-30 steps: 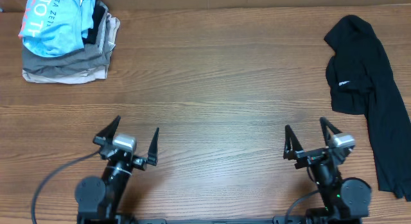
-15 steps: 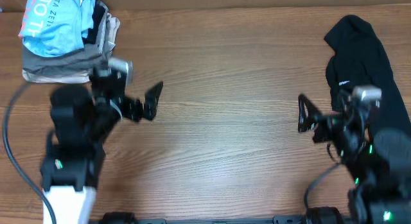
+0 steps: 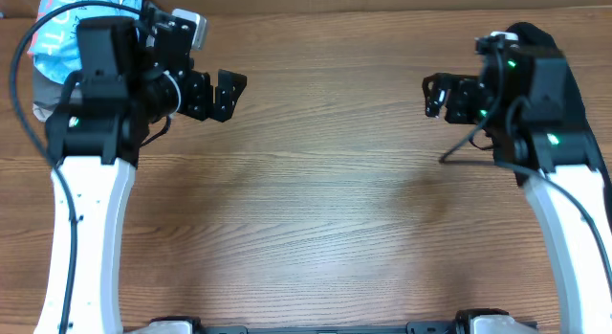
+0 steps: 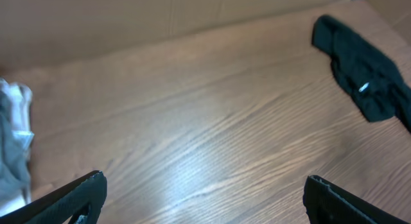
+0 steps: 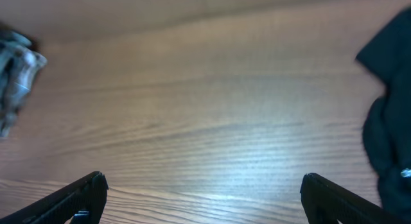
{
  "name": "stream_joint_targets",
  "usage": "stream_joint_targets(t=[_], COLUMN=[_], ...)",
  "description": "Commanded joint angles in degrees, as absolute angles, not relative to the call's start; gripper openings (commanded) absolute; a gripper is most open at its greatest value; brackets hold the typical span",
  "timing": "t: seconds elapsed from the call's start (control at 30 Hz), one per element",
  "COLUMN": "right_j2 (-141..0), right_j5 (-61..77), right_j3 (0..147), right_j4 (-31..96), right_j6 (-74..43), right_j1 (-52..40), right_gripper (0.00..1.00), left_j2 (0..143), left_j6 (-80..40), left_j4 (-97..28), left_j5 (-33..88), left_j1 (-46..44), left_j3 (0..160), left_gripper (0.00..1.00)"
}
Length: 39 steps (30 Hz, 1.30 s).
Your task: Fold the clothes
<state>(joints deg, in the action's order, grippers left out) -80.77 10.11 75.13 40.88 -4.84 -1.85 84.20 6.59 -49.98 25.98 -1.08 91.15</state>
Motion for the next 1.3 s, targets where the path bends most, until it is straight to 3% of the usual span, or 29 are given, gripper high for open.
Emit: stream_joint_targets(t=[0.0,0.27,0.53,0.87,1.27], right_j2=[-83.81,-89.62,-100.77,-112.51,-117.89], right_j5=[10.26,10.76,8.95,8.54,4.29], right_j3=[76.77,76.77,76.77,76.77,76.71], right_j4=[39.03,32.21,27.83,19.16,21.04], right_j6=[-4.84,-12.45,-13.80,-13.82,-18.11], right_j1=[-0.32,13.10,23.24,24.40,24.40], right_gripper=[1.00,1.00,0.88,0.77,0.63], left_j2=[88.66,95.98,96.27,96.27,96.27], left_j6=[8.14,8.14,8.14,8.16,8.14], left_j4=[-50.15,-48.77,-46.70,-46.17,-44.27], left_j5=[26.87,28.58,26.83,21.39,19.05], left_j1=[-0.82,-0.82,-0.95,-2.48,-3.42], left_j3=[92.33,92.36,92.36,92.36,92.31], left_gripper=[1.00,1.00,0.96,0.93,0.92])
